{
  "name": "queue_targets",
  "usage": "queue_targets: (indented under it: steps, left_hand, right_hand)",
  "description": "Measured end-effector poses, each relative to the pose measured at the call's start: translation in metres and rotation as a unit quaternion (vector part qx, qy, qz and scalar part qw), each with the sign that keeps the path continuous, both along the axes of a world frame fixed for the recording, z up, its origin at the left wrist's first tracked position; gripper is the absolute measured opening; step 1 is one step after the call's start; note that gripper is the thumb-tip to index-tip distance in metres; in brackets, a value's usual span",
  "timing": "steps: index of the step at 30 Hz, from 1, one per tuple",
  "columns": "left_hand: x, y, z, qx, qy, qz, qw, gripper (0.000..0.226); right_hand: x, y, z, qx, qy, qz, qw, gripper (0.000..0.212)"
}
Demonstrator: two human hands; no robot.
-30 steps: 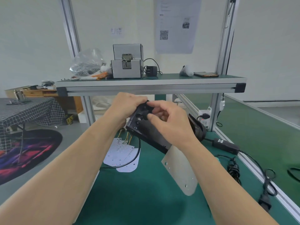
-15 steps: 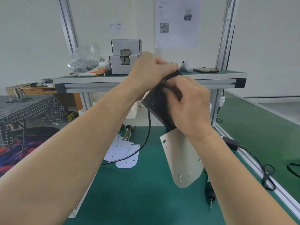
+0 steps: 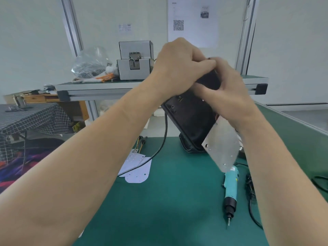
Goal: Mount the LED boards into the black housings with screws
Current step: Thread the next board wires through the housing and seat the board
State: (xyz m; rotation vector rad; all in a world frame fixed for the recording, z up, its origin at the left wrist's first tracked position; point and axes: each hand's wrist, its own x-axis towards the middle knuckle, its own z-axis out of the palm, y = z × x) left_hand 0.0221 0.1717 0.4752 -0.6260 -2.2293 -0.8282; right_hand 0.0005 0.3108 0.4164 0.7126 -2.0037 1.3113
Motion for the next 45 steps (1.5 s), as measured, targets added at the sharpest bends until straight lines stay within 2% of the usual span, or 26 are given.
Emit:
queue_targets:
  steps: [2,4,7,10,14,18,20,23,26,29,31,33,37,41,45]
  left_hand:
    - [0.0,0.003,-0.002,-0.019,-0.007,-0.009,1.0,0.03]
    - [-0.002,0.003,-0.005,-0.019,-0.039,-0.031,0.999,0.024]
    - [-0.01,-0.01,-0.011,0.058,-0.141,-0.11,0.982,0.034]
    - [-0.019,-0.036,-0.024,0.117,-0.193,-0.116,0.967,0.056]
    - [-0.024,-0.051,-0.059,0.212,-0.283,-0.179,0.918,0.043]
    - [-0.033,-0.033,-0.072,0.288,-0.223,-0.155,0.918,0.033]
    - [-0.036,-0.028,-0.068,0.302,-0.2,-0.164,0.918,0.031]
    - [-0.037,-0.019,-0.054,0.286,-0.163,-0.204,0.922,0.028]
    - [-0.031,-0.009,-0.032,0.267,-0.117,-0.255,0.922,0.027]
    - [-0.018,0.0,-0.009,0.243,-0.073,-0.315,0.914,0.03]
    - [-0.012,0.003,0.002,0.225,-0.037,-0.347,0.91,0.034]
    - [-0.011,0.001,0.007,0.214,-0.031,-0.366,0.905,0.041]
    - [-0.021,-0.02,-0.007,0.209,-0.121,-0.374,0.895,0.04]
    - [-0.033,-0.033,-0.034,0.242,-0.131,-0.275,0.921,0.031]
    - [-0.04,-0.048,-0.06,0.262,-0.132,-0.191,0.937,0.026]
  right_hand:
    - [-0.003,0.006,0.003,-0.02,-0.026,0.045,0.998,0.032]
    - [-0.008,0.008,-0.001,-0.053,-0.041,0.084,0.994,0.03]
    - [-0.018,0.005,-0.013,-0.091,-0.038,0.051,0.994,0.023]
    - [-0.025,0.003,-0.024,-0.175,-0.073,0.052,0.98,0.015]
    - [-0.027,-0.004,-0.032,-0.195,-0.071,0.061,0.976,0.017]
    - [-0.029,-0.012,-0.034,-0.162,-0.072,0.018,0.984,0.021]
    - [-0.027,-0.011,-0.03,-0.158,-0.04,-0.016,0.986,0.015]
    - [-0.016,-0.009,-0.02,-0.168,0.061,-0.097,0.979,0.014]
    - [0.0,-0.006,-0.007,-0.181,0.197,-0.17,0.949,0.013]
    - [0.014,0.002,0.009,-0.191,0.321,-0.216,0.902,0.013]
    - [0.018,0.006,0.02,-0.194,0.381,-0.228,0.875,0.015]
    - [0.016,0.007,0.026,-0.19,0.402,-0.221,0.868,0.016]
    - [0.004,-0.002,0.01,-0.174,0.334,-0.167,0.911,0.014]
    - [-0.015,-0.019,-0.02,-0.186,0.228,-0.097,0.951,0.013]
    - [-0.031,-0.039,-0.044,-0.21,0.104,-0.001,0.972,0.018]
